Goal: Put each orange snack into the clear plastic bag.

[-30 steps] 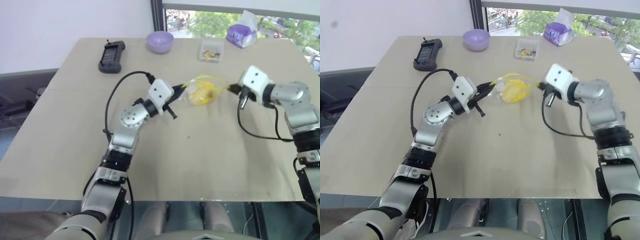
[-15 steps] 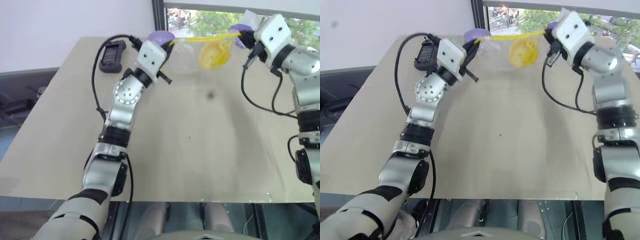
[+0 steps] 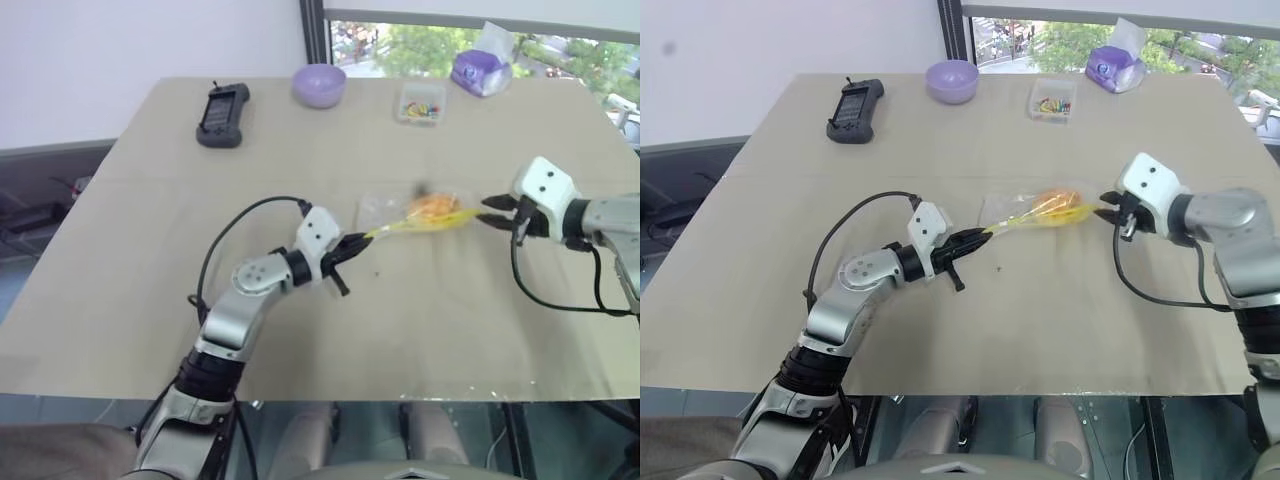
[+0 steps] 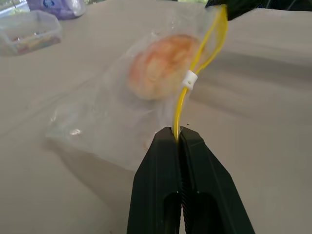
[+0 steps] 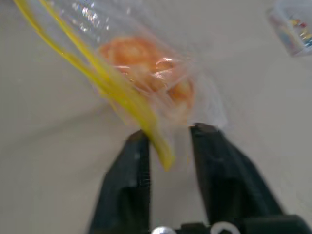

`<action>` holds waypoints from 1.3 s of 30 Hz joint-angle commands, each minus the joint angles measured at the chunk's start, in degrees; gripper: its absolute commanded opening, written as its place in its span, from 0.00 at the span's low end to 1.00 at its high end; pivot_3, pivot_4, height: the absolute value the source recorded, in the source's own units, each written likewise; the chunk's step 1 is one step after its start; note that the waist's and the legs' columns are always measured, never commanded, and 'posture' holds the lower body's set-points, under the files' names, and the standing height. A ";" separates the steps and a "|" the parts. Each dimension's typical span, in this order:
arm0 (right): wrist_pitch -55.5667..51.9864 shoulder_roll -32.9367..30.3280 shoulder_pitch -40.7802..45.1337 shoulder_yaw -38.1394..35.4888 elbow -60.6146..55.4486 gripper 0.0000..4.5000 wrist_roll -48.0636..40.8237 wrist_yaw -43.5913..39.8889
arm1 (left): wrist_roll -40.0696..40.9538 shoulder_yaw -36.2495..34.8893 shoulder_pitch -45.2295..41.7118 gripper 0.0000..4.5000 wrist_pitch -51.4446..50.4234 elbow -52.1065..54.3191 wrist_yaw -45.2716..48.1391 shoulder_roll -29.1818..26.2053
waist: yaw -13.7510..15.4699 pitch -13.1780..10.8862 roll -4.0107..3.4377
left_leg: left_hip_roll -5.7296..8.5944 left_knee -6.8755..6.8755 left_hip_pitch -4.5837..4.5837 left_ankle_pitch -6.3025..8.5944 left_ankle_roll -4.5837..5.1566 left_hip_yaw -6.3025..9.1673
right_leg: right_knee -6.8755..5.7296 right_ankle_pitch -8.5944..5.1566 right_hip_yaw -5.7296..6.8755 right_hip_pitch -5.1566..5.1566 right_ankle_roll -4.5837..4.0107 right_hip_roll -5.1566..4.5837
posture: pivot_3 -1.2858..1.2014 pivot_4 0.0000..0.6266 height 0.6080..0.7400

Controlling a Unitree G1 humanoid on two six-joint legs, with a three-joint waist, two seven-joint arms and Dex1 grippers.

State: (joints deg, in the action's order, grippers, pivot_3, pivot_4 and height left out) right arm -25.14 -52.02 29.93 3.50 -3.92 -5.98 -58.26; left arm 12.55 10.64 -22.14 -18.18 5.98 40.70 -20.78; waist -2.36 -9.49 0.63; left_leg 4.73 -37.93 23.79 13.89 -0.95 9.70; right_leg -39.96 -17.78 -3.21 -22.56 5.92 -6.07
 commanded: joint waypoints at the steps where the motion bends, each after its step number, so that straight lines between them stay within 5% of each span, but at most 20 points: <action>1: -3.06 -4.42 -0.29 -2.20 -6.51 0.49 -3.10 -4.68 | 0.54 -1.33 -0.72 0.00 0.34 2.04 -0.45 0.10 | 0.13 0.00 0.00 | 0.00 0.00 0.01 0.00 0.00 0.01 | 0.02 0.00 0.00 0.00 0.00 -0.01 | 0.52 0.24 1.00; 8: -9.44 0.23 4.69 0.24 -17.61 0.49 -10.72 -4.54 | 0.21 0.02 -1.99 0.00 3.05 0.57 1.54 0.74 | 0.01 0.00 0.01 | -0.03 0.02 0.03 0.00 0.00 0.01 | 0.08 0.00 0.03 0.00 0.00 -0.01 | 0.52 0.24 1.00; 13: -9.40 7.90 7.09 5.66 -18.31 0.49 -7.61 1.36 | 0.80 0.77 -2.16 0.00 2.38 0.64 2.91 1.48 | 0.26 0.01 0.06 | 0.00 -0.01 0.05 0.00 0.00 0.04 | 0.08 0.00 0.04 0.01 0.00 -0.06 | 0.52 0.24 1.00; 39: 0.20 12.65 2.63 14.00 -21.98 0.49 6.62 9.09 | 8.72 -1.90 1.51 0.00 -6.84 9.33 4.25 -0.04 | 0.18 0.01 0.06 | 0.01 -0.03 0.07 0.00 -0.01 0.12 | 0.08 0.00 0.11 0.01 0.00 -0.06 | 0.52 0.24 1.00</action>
State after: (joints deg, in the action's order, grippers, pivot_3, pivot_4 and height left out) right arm -27.65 -38.88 32.44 18.26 -24.86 -0.91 -50.32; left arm 19.68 10.43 -20.68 -24.52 12.04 45.58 -20.71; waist -2.18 -9.48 0.69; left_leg 4.75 -37.96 23.86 13.89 -0.95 9.82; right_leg -39.88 -17.78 -3.10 -22.56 5.92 -6.13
